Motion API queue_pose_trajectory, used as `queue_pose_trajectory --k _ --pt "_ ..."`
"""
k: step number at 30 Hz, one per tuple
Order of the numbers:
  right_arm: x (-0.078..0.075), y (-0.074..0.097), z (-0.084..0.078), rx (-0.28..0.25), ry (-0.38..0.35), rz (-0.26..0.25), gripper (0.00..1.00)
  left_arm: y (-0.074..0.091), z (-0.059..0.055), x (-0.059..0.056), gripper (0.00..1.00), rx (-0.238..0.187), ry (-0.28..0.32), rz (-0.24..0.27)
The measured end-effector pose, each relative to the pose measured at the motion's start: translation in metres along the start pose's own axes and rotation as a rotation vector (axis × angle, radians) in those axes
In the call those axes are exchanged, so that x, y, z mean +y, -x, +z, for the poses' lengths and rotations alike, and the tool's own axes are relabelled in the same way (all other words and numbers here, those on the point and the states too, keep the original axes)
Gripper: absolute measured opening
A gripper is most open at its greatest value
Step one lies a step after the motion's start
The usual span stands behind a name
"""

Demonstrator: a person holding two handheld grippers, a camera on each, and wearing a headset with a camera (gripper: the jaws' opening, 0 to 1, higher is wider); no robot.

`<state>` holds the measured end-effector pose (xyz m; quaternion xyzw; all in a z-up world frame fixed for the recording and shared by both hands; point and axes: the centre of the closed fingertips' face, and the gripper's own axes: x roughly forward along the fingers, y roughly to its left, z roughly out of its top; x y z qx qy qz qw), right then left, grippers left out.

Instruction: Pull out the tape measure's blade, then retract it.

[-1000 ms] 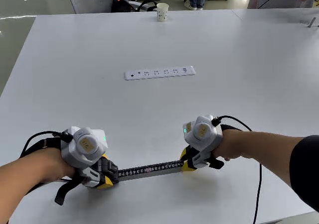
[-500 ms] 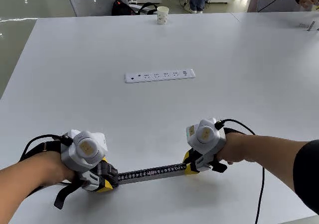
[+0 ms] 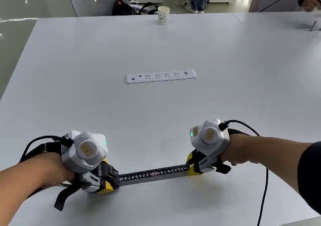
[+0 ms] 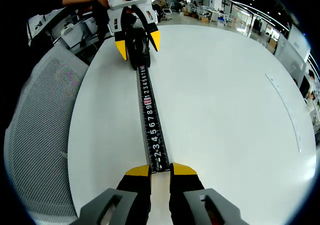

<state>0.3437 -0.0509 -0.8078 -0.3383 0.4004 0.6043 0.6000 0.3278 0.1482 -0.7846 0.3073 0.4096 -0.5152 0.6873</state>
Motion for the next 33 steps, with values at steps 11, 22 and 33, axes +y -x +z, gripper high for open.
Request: queue_pose_trajectory --k 11,22,33 --pt "-0.001 0.004 -0.007 0.006 -0.006 -0.004 0.09 0.0 0.0 0.0 0.37 -0.003 0.002 0.001" --pt "-0.001 0.007 -0.012 0.008 -0.015 -0.007 0.09 0.0 0.001 0.0 0.37 0.0 0.001 0.0" --pt "-0.002 0.01 -0.017 0.015 -0.019 -0.01 0.09 0.0 0.001 0.0 0.37 0.001 0.001 0.001"
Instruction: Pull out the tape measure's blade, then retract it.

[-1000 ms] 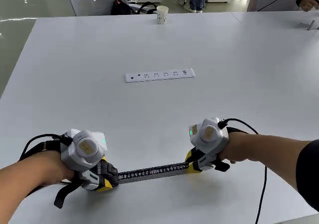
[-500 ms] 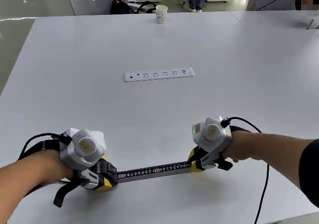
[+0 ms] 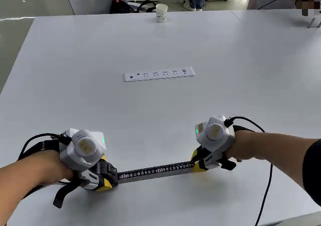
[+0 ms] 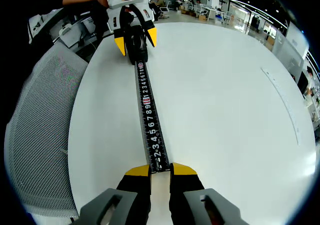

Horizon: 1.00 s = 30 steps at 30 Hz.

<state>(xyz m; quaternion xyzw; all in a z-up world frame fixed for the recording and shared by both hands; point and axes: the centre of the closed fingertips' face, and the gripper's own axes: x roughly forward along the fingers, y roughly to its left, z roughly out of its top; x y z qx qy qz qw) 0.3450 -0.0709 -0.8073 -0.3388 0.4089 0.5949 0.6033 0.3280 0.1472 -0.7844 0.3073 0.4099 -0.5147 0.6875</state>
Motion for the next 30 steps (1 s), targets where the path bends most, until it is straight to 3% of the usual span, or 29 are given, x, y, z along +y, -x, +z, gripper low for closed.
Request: queue_pose_trajectory --k 30 --pt "-0.003 0.006 -0.013 0.009 -0.018 -0.008 0.09 0.0 0.0 0.001 0.37 -0.003 0.0 0.001"
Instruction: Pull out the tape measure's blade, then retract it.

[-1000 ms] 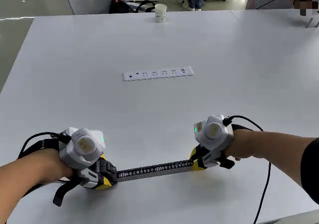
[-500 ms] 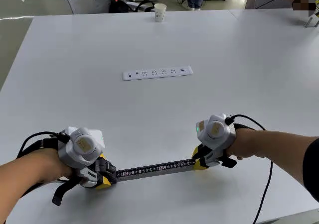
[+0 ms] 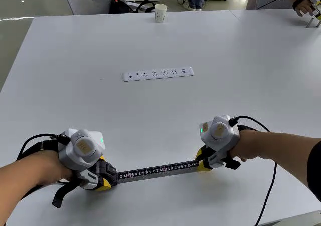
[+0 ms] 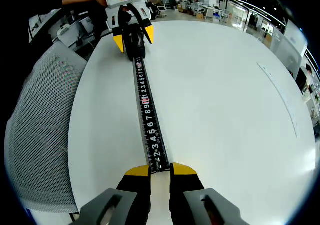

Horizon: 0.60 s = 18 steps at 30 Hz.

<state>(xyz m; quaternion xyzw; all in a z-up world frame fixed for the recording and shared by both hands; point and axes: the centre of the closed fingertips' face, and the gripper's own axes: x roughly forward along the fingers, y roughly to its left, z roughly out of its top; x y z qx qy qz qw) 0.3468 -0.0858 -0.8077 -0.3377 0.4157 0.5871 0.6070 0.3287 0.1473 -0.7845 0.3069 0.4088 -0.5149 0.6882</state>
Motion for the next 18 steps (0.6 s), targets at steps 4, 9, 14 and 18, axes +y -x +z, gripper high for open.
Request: queue_pose_trajectory --k 4,9,14,18 --pt "0.0001 0.0005 -0.0009 0.001 -0.002 0.0 0.09 -0.0001 -0.0002 0.0002 0.37 0.0 0.001 -0.001" --pt "-0.0002 0.0011 -0.0023 0.003 -0.003 -0.001 0.09 0.0001 -0.0004 0.0 0.37 0.0 0.0 0.0" --pt "-0.0007 0.0018 -0.0038 0.005 -0.003 -0.001 0.09 0.0002 -0.0004 0.0001 0.37 -0.001 0.0 -0.001" --pt "-0.001 0.0027 -0.0058 0.007 -0.004 -0.002 0.09 0.0003 -0.0006 -0.0003 0.37 0.0 -0.001 0.0"
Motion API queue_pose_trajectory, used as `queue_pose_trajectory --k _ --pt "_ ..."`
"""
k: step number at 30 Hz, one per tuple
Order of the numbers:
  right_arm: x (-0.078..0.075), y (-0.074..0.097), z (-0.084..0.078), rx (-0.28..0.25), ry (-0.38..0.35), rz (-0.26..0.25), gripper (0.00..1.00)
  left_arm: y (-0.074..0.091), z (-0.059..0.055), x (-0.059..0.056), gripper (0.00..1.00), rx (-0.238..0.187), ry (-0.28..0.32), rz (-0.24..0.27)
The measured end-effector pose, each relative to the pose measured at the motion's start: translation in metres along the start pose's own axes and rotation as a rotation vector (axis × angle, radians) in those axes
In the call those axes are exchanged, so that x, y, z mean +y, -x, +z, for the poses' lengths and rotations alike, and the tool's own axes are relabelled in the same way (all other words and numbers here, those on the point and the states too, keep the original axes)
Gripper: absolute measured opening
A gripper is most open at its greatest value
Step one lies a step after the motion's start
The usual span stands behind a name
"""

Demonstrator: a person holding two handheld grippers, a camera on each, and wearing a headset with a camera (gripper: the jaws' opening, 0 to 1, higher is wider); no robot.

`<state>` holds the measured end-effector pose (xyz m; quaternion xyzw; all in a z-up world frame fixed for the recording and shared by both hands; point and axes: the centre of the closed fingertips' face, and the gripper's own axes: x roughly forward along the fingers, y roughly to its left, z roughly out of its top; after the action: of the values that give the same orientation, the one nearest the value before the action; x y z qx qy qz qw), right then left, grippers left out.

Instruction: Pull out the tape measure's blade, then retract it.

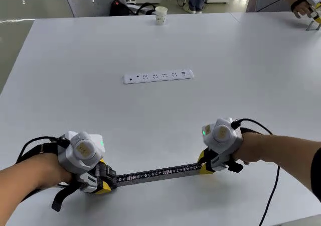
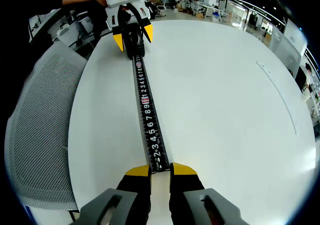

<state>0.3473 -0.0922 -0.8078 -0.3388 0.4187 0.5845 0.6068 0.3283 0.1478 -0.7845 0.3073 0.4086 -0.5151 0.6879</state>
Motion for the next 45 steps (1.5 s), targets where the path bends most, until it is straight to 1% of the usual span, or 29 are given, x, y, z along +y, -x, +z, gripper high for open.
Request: queue_pose_trajectory --k 9,15,18,21,26,29,30,33,35,42,44,45 --pt "0.0002 0.0002 -0.0006 0.003 0.004 -0.002 0.1 0.0 0.0006 -0.0006 0.37 -0.001 0.0 0.003" --pt "0.0012 0.0 -0.0001 0.014 0.043 -0.01 0.11 -0.0005 0.0013 0.0014 0.37 -0.014 0.01 0.004" --pt "0.0016 -0.0002 0.0006 0.029 0.069 -0.011 0.11 -0.001 0.0014 0.0022 0.37 -0.01 0.007 0.002" --pt "0.002 -0.0003 0.0009 0.046 0.094 -0.01 0.11 -0.0007 0.0017 0.0012 0.37 -0.016 0.005 -0.003" --pt "0.0017 -0.0005 0.0006 0.073 0.141 -0.002 0.12 -0.0011 0.0017 0.0007 0.37 0.006 -0.018 -0.007" --pt "0.0006 -0.0005 0.0003 0.075 0.148 0.004 0.12 -0.0008 0.0014 0.0009 0.37 0.005 -0.016 -0.005" --pt "0.0004 -0.0006 0.0003 0.077 0.177 0.007 0.12 -0.0008 0.0013 0.001 0.37 0.006 -0.016 -0.002" --pt "0.001 -0.0002 0.0 0.076 0.16 0.011 0.12 -0.0008 0.0019 0.0007 0.37 0.01 -0.033 0.003" --pt "0.0011 -0.0006 -0.0001 0.078 0.157 0.01 0.12 -0.0007 0.0019 0.0005 0.37 0.011 -0.031 0.004" --pt "0.0028 -0.0003 -0.0004 0.085 0.208 0.01 0.12 0.0016 0.0021 -0.0012 0.37 0.015 -0.025 0.002" --pt "0.0027 -0.0005 -0.0003 0.087 0.209 0.01 0.12 0.0019 -0.0011 -0.0004 0.38 0.03 -0.03 0.002" --pt "0.0025 -0.0005 -0.0003 0.09 0.214 0.01 0.12 0.0026 -0.002 -0.0003 0.39 0.031 -0.029 -0.002"
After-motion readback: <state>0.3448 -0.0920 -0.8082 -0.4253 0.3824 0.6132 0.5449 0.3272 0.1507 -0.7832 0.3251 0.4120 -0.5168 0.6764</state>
